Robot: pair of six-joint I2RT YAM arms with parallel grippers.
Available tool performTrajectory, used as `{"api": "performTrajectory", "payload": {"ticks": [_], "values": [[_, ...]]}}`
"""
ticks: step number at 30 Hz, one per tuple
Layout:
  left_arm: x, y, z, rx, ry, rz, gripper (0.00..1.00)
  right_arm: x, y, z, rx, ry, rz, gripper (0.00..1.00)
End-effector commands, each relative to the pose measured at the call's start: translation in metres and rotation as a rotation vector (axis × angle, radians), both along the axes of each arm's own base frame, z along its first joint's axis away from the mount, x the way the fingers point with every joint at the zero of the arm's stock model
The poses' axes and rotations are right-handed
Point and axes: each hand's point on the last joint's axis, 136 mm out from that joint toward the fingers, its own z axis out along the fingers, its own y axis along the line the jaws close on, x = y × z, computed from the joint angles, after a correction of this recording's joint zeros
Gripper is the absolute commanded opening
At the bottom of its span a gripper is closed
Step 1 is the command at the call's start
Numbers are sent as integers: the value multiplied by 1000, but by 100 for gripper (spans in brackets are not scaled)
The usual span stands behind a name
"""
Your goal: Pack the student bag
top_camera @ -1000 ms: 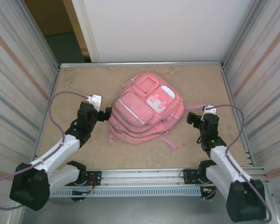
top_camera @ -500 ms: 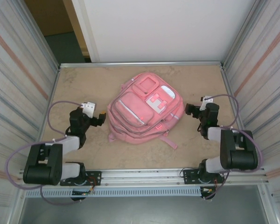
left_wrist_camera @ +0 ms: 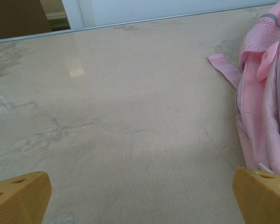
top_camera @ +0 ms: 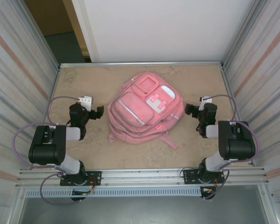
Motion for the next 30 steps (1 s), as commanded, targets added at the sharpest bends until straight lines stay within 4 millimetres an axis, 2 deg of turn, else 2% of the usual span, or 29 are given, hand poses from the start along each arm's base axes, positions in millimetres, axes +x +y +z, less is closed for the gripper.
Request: {"api": "performTrajectory", "payload": {"ticks": [1,30], "values": [[1,1,0,-19,13,1,99,7,-3,12,-33,-29,-6,99],[1,1,1,-16,11,2,99,7,-3,11,-34,-28,-7,99]]}}
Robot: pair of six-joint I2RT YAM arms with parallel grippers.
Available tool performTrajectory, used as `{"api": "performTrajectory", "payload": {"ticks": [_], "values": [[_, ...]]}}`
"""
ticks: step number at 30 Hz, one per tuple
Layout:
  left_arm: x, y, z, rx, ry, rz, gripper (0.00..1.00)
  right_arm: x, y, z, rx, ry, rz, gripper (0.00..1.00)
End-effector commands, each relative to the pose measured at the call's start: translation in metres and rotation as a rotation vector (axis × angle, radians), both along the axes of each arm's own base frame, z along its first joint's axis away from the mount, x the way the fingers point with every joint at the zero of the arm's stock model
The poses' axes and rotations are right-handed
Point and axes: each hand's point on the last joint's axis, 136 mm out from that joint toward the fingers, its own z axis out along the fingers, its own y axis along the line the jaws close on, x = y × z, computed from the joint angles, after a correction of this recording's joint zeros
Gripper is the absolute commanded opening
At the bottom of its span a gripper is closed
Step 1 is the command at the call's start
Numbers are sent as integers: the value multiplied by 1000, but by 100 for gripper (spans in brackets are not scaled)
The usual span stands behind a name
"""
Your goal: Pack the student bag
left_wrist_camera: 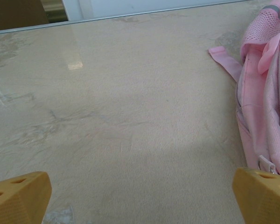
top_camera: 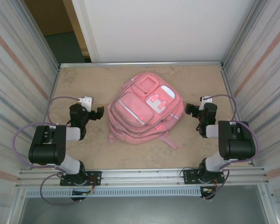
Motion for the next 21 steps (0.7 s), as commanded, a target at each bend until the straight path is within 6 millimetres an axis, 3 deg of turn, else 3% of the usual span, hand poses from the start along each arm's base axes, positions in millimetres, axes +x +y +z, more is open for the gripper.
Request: {"api": "performTrajectory", "payload": {"ticks": [1,21], "values": [[3,1,6,-16,-11,2,99,6,-2,10,-29,-26,2,99],[3,2,6,-38,-6,-7,99,7,-1,11,-29,-26,3,99]]}}
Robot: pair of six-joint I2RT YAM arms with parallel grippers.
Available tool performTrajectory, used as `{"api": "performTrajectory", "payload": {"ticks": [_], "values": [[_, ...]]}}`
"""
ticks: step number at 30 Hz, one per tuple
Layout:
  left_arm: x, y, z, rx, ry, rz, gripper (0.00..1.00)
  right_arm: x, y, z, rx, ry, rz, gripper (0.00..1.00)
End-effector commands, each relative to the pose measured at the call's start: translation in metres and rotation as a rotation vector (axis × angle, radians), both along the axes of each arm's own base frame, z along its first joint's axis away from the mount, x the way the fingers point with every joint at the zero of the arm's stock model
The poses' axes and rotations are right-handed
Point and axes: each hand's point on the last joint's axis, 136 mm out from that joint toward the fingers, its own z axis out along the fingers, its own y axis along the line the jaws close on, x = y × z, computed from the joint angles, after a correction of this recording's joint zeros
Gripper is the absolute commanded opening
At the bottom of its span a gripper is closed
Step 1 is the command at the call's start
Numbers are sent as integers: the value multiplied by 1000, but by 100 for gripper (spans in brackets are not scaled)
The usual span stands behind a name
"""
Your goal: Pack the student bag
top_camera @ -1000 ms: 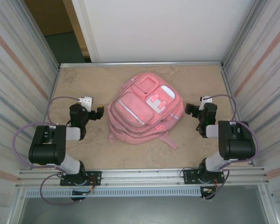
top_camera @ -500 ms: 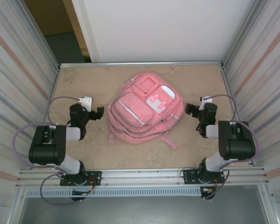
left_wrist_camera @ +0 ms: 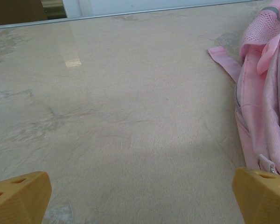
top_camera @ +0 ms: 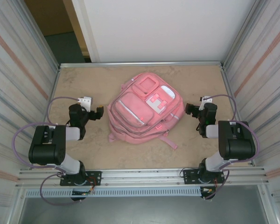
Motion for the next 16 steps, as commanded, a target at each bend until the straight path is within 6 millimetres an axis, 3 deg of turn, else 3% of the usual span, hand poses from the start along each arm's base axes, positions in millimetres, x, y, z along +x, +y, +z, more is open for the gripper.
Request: {"api": "performTrajectory", "payload": {"ticks": [1,16], "values": [[4,1,7,-16,-16,-5,99,7,-1,11,-29,-26,3,99],[4,1,8,-16,-18,-5,99,6,-1,10,-27,-25,5,99]]}}
